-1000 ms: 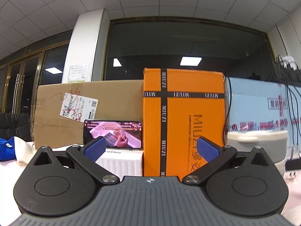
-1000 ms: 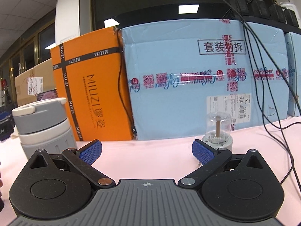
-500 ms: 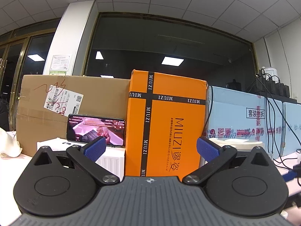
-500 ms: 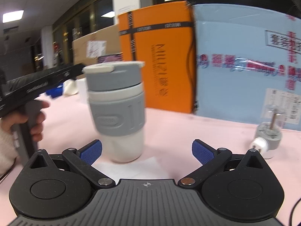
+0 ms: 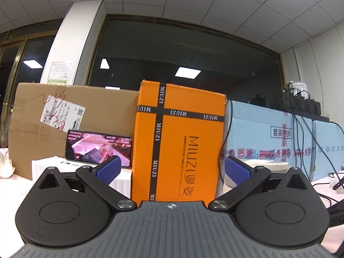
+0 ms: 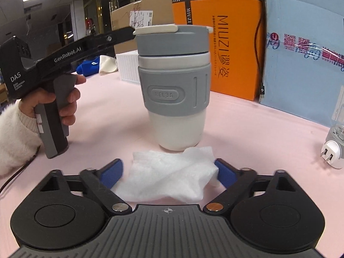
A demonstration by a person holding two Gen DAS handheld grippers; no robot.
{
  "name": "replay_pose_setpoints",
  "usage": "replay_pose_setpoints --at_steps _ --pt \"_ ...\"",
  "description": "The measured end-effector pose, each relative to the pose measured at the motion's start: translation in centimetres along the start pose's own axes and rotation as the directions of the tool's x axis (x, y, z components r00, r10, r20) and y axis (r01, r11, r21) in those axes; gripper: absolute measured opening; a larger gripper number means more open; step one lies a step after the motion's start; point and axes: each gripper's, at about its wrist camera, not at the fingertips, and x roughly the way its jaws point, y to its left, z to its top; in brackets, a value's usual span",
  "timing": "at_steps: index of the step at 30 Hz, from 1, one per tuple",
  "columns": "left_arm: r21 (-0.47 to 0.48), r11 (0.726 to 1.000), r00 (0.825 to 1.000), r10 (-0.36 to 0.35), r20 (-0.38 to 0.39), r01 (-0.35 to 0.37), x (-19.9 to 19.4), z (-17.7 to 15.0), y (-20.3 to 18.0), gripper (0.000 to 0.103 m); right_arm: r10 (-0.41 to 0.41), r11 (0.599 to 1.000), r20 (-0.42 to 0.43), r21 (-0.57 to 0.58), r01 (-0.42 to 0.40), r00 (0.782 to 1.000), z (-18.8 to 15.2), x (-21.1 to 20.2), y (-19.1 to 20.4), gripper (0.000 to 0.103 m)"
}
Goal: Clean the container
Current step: 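Close the right tool on the white tissue and lift it, then grasp the grey mug with the left tool while the right tool brings the tissue to its lid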
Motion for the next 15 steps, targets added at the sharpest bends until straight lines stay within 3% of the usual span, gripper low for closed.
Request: replay_pose_setpoints --at_steps 2,8,12,15 --pt "0.010 1.000 1.000 -0.015 0.020 0.014 -0.3 0.0 -0.2 0.103 -0.005 1.000 -0.019 0.000 0.005 1.000 -0.1 0.3 0.0 0.061" --pt "0.054 0.996 0.996 -0.071 0.059 0.068 -0.8 0.0 -1.2 0.103 0.009 1.000 -0.020 -0.001 -0.009 1.000 -0.3 0.2 -0.2 0.024" --pt "0.080 0.990 0.991 -0.118 0.063 0.112 -1.0 0.0 -1.9 0.103 0.029 0.999 0.030 0.014 -0.029 0.999 0.0 -0.7 -0.8 0.017" --pt "0.102 0.985 0.987 -0.149 0.059 0.143 -1.1 0.0 -2.4 0.103 -0.017 0.997 0.100 0.072 0.010 0.995 0.6 -2.3 -2.4 0.017"
